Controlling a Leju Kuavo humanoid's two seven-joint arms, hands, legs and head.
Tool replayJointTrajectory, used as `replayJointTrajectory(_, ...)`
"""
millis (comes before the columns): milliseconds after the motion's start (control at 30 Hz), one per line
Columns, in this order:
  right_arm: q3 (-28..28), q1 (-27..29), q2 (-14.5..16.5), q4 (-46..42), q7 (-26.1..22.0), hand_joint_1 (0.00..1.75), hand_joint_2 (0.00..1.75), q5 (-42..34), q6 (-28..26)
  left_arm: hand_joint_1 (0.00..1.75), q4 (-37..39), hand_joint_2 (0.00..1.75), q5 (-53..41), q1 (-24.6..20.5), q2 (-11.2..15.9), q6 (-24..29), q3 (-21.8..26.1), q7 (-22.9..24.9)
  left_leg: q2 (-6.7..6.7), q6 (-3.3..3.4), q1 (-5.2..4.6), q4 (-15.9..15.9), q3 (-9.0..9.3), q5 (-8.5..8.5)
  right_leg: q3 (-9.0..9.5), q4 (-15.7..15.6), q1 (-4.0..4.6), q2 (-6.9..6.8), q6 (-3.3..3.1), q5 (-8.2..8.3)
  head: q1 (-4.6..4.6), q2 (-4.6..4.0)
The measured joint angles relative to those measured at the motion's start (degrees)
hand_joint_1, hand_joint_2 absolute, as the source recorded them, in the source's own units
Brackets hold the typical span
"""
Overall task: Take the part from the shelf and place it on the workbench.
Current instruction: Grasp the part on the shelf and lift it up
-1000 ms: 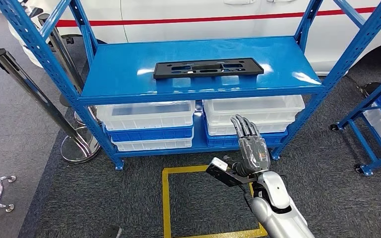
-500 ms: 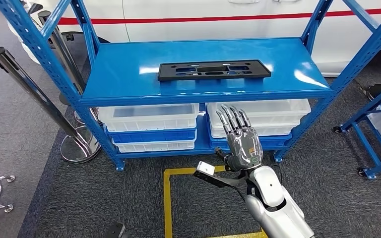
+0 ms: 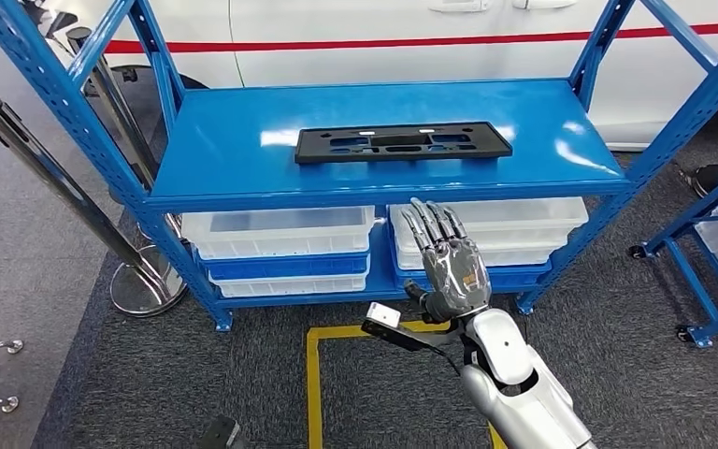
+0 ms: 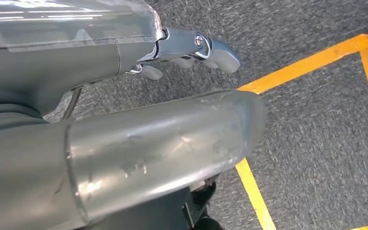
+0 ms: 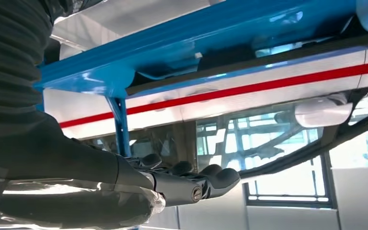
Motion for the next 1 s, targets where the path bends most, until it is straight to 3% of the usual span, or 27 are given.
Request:
replayJointTrajectory(100, 0.2, -0.5, -0.3, 0.5, 0.2, 0.00, 1.75, 0.2, 0.6, 0.00, -0.3, 0.00, 0.5, 0.1, 0.1, 0.0, -0.8, 0.3, -0.06, 1.26, 0.17, -0.4, 0.83, -0.24, -0.91, 2.7, -0.22, -0.06, 0.86, -1.08, 0.03, 0.00)
replayJointTrajectory(200, 0.4, -0.9, -0.6, 1.1, 0.3, 0.00, 1.75, 0.2, 1.0, 0.00, -0.5, 0.00, 0.9, 0.0, 0.1, 0.0, -1.3, 0.4, -0.05, 1.81, 0.14, -0.5, 1.29, -0.58, -6.49, 12.3, -0.40, -0.08, 1.32, -5.58, 0.06, 0.00)
replayJointTrajectory(233, 0.5, -0.8, -0.7, 1.4, 0.3, 0.00, 1.75, 0.2, 1.2, 0.00, -0.5, 0.00, 1.0, 0.0, 0.1, 0.1, -1.4, 0.4, -0.05, 1.84, 0.11, -0.5, 1.44, -0.76, -8.37, 14.9, -0.42, -0.09, 1.40, -6.27, 0.07, 0.00)
replayJointTrajectory(267, 0.5, -0.7, -0.7, 1.6, 0.4, 0.00, 1.75, 0.3, 1.4, 0.00, -0.5, 0.00, 1.2, 0.0, 0.2, 0.1, -1.5, 0.5, -0.07, 1.82, 0.10, -0.5, 1.68, -0.99, -9.41, 15.8, -0.42, -0.09, 1.41, -5.85, 0.07, 0.00)
replayJointTrajectory(300, 0.6, -0.7, -0.8, 1.8, 0.4, 0.00, 1.75, 0.3, 1.6, 0.00, -0.5, 0.00, 1.3, 0.1, 0.2, 0.1, -1.7, 0.5, -0.10, 1.76, 0.09, -0.5, 2.07, -1.26, -9.36, 14.5, -0.43, -0.10, 1.31, -4.25, 0.07, 0.00)
replayJointTrajectory(367, 0.8, -0.8, -1.1, 2.2, 0.5, 0.00, 1.75, 0.4, 2.0, 0.00, -0.5, 0.00, 1.4, 0.1, 0.3, 0.1, -2.1, 0.5, -0.14, 1.51, 0.10, -0.5, 3.04, -1.96, -6.75, 7.3, -0.34, -0.11, 0.79, 0.92, 0.06, 0.00)
replayJointTrajectory(433, 1.1, -1.1, -1.4, 2.7, 0.5, 0.00, 1.75, 0.6, 2.4, 0.00, -0.5, 0.00, 1.5, -0.1, 0.3, 0.1, -2.4, 0.5, -0.13, 1.03, 0.04, -0.5, 3.65, -2.57, -4.65, 1.4, 0.08, -0.17, 0.18, 2.88, 0.07, 0.00)
replayJointTrajectory(500, 1.3, -1.2, -1.6, 3.1, 0.5, 0.00, 1.75, 0.7, 2.8, 0.00, -0.5, 0.00, 1.7, -0.2, 0.4, 0.1, -2.6, 0.5, -0.09, 0.31, -0.09, -0.3, 4.03, -2.76, -4.28, 0.0, 0.39, -0.13, -0.43, 2.45, 0.07, 0.00)
replayJointTrajectory(600, 1.5, -1.4, -1.8, 3.5, 0.5, 0.00, 1.75, 0.7, 2.9, 0.00, -0.5, 0.00, 1.8, -0.4, 0.5, 0.1, -3.0, 0.5, 0.02, -0.63, -0.08, 2.3, 3.30, -3.35, -2.95, -0.4, -0.05, -0.06, -1.43, 2.73, 0.04, 0.00)
replayJointTrajectory(733, 2.2, -1.8, -1.8, 3.9, 0.5, 0.00, 1.75, 0.8, 3.1, 0.00, -0.5, 0.00, 2.1, -0.7, 0.7, 0.1, -3.6, 0.4, 0.08, -1.29, 0.11, 14.3, -4.28, -7.76, -1.65, -0.6, -0.08, -0.12, -2.13, 1.73, -0.01, 0.00)
replayJointTrajectory(767, 2.4, -1.7, -1.9, 4.1, 0.5, 0.00, 1.75, 0.8, 3.2, 0.00, -0.5, 0.00, 2.2, -0.6, 0.8, 0.1, -3.8, 0.4, 0.08, -1.30, 0.11, 15.4, -5.62, -8.17, -1.23, -0.6, -0.04, -0.07, -2.14, 1.37, -0.01, 0.00)
replayJointTrajectory(800, 2.6, -1.7, -1.9, 4.2, 0.5, 0.00, 1.75, 0.8, 3.3, 0.00, -0.5, 0.00, 2.3, -0.6, 0.8, 0.1, -3.8, 0.4, 0.08, -1.19, 0.11, 14.7, -6.06, -7.47, -0.70, -0.6, -0.01, -0.02, -2.12, 0.96, -0.01, 0.00)
replayJointTrajectory(833, 2.7, -1.7, -1.9, 4.4, 0.5, 0.00, 1.75, 0.9, 3.4, 0.00, -0.5, 0.00, 2.3, -0.5, 0.9, 0.1, -3.9, 0.4, 0.08, -1.01, 0.08, 12.1, -5.59, -5.57, -0.09, -0.6, 0.04, 0.03, -2.05, 0.53, -0.02, 0.00)
replayJointTrajectory(900, 2.8, -1.8, -1.9, 4.5, 0.5, 0.00, 1.75, 1.0, 3.5, 0.00, -0.5, 0.00, 2.3, -0.5, 1.0, 0.1, -3.9, 0.4, 0.07, -0.30, -0.15, 4.7, -3.57, -0.54, 0.96, -0.6, 0.17, 0.07, -1.77, -0.38, -0.01, 0.00)
replayJointTrajectory(967, 3.1, -1.9, -1.9, 4.7, 0.6, 0.00, 1.75, 1.1, 3.6, 0.00, -0.5, 0.00, 2.4, -0.6, 1.1, 0.2, -3.9, 0.4, 0.04, 0.29, -0.47, 0.5, -2.30, 1.56, 1.50, -0.6, 0.29, 0.16, -1.15, -1.16, -0.01, 0.00)
replayJointTrajectory(1000, 3.2, -1.9, -2.0, 4.7, 0.7, 0.00, 1.75, 1.3, 3.6, 0.00, -0.5, 0.00, 2.5, -0.5, 1.2, 0.2, -4.0, 0.4, 0.02, 0.56, -0.56, 0.0, -2.10, 1.37, 1.74, -0.4, 0.35, 0.21, -0.75, -1.26, 0.01, 0.00)
